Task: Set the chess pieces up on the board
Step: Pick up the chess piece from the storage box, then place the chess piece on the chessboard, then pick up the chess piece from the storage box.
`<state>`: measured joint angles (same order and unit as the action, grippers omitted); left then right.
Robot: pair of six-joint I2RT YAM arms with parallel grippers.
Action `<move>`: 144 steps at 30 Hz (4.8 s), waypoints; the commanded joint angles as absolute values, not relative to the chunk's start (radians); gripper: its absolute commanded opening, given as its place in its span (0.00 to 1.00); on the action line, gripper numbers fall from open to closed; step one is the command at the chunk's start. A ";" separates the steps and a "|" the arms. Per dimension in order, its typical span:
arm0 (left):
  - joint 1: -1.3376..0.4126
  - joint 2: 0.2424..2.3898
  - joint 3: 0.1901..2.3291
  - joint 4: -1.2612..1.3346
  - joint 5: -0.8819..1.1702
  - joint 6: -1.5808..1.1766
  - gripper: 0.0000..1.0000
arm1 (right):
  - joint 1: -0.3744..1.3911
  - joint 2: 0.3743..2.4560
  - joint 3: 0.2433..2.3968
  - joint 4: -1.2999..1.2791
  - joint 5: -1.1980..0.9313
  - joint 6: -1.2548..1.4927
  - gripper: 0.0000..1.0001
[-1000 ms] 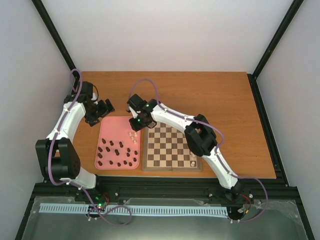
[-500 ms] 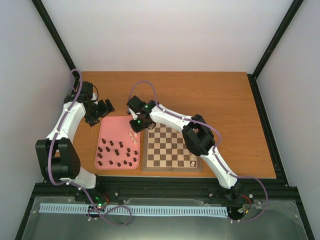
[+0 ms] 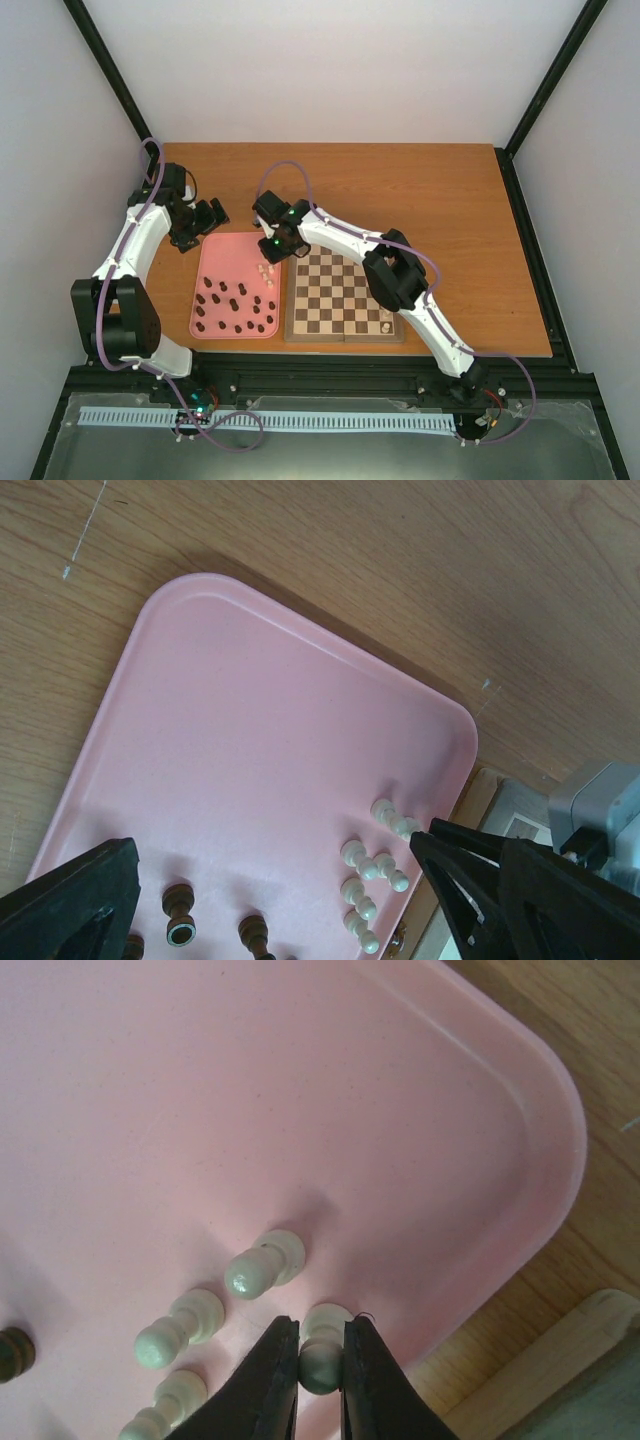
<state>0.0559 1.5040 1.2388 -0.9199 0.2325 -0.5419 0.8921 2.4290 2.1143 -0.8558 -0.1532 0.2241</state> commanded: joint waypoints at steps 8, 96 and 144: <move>0.054 1.493 1.249 -0.919 0.232 -0.529 1.00 | 0.894 2.400 2.141 -0.854 -0.085 0.196 0.03; 0.054 1.457 1.189 -0.910 0.222 -0.524 1.00 | 0.638 1.624 1.059 -0.680 0.135 0.421 0.22; 0.054 1.445 1.226 -0.920 0.251 -0.523 1.00 | 0.922 2.422 2.177 -0.824 -0.202 0.285 0.39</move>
<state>0.0559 1.4590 1.1988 -0.9211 0.2375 -0.5377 0.9161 2.3695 2.1376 -0.7895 -0.1963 0.2951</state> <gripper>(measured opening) 0.997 0.391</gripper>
